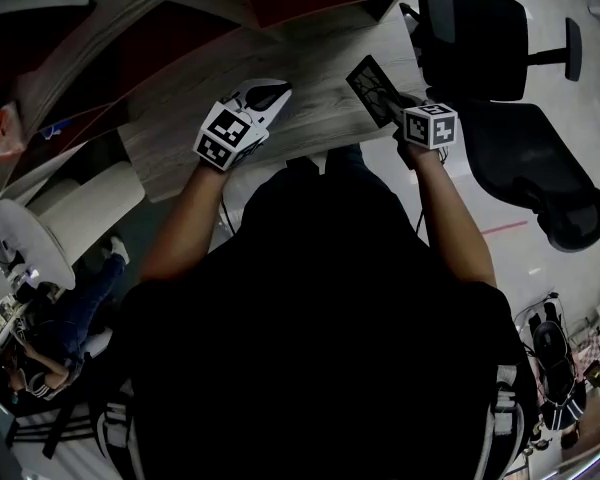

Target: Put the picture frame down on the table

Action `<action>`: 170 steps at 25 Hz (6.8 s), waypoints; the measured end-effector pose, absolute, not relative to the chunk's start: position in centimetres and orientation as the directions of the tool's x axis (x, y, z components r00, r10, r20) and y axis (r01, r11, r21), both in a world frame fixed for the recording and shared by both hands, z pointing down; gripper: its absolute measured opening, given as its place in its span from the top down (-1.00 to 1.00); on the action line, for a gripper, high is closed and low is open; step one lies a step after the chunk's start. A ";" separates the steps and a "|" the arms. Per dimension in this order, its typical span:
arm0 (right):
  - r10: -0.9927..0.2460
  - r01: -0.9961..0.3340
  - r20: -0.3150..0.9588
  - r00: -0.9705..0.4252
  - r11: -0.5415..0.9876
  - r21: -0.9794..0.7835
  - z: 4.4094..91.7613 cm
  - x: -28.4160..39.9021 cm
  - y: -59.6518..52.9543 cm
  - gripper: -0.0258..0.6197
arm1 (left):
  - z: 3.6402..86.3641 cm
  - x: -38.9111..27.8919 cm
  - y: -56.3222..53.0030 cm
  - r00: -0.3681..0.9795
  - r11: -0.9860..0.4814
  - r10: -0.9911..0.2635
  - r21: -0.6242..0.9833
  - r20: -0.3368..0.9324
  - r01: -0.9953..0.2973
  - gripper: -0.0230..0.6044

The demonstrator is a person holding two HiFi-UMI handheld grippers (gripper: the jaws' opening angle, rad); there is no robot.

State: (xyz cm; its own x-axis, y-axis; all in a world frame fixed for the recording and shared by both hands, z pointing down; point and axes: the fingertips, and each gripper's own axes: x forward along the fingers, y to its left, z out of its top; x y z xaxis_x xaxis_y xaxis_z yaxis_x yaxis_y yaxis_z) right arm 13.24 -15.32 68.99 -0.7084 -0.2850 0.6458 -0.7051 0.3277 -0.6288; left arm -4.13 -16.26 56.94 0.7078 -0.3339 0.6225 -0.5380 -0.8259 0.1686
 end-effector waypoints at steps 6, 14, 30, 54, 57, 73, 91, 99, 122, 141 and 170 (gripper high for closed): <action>-0.284 -0.715 0.658 -0.697 0.349 -0.606 70.1 13.9 -15.4 0.87 | 57.8 -3.8 -16.0 0.697 -0.819 -0.328 0.175 0.638 -0.546 0.87; -0.279 -0.717 0.663 -0.694 0.350 -0.603 71.4 13.6 -15.5 0.87 | 59.1 -4.3 -15.4 0.650 -0.787 -0.342 0.171 0.679 -0.593 0.87; -0.287 -0.729 0.674 -0.681 0.350 -0.588 72.8 12.0 -15.6 0.87 | 59.7 -4.9 -15.2 0.655 -0.777 -0.327 0.201 0.681 -0.597 0.87; -0.321 -0.778 0.717 -0.618 0.376 -0.503 74.8 11.5 -15.0 0.81 | 61.2 -4.0 -14.3 0.682 -0.793 -0.273 0.243 0.679 -0.559 0.87; -0.325 -0.781 0.721 -0.612 0.389 -0.488 74.9 11.5 -14.9 0.80 | 61.5 -4.1 -14.3 0.684 -0.793 -0.268 0.247 0.678 -0.556 0.87; -0.339 -0.792 0.748 -0.571 0.468 -0.392 75.6 11.8 -15.0 0.69 | 62.6 -3.3 -13.9 0.699 -0.808 -0.226 0.270 0.678 -0.523 0.87; -0.334 -0.805 0.801 -0.497 0.522 -0.282 77.4 13.1 -15.6 0.34 | 63.7 -2.3 -12.6 0.720 -0.804 -0.183 0.319 0.669 -0.502 0.87; -0.340 -0.814 0.810 -0.478 0.518 -0.263 77.9 13.6 -15.7 0.22 | 63.8 -1.8 -12.5 0.727 -0.797 -0.174 0.338 0.665 -0.500 0.87; -0.318 -0.836 0.850 -0.420 0.500 -0.226 78.9 14.8 -15.9 0.00 | 63.8 -2.9 -14.3 0.716 -0.779 -0.217 0.325 0.663 -0.537 0.87; -0.307 -0.831 0.857 -0.415 0.511 -0.219 78.4 15.1 -15.6 0.00 | 63.1 -3.6 -14.3 0.705 -0.770 -0.234 0.315 0.669 -0.555 0.87; -0.375 -0.866 0.874 -0.309 0.490 -0.096 74.1 16.2 -14.5 0.76 | 59.8 -6.0 -12.9 0.695 -0.802 -0.233 0.270 0.680 -0.533 0.87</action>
State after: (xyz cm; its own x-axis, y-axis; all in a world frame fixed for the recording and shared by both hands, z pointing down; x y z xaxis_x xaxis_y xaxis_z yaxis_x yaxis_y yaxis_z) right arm 16.23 -14.53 74.05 -0.3093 -0.3751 0.8738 -0.8662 0.4903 -0.0962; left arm -6.03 -12.91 59.75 0.6954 -0.2334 0.6797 -0.5332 -0.8017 0.2701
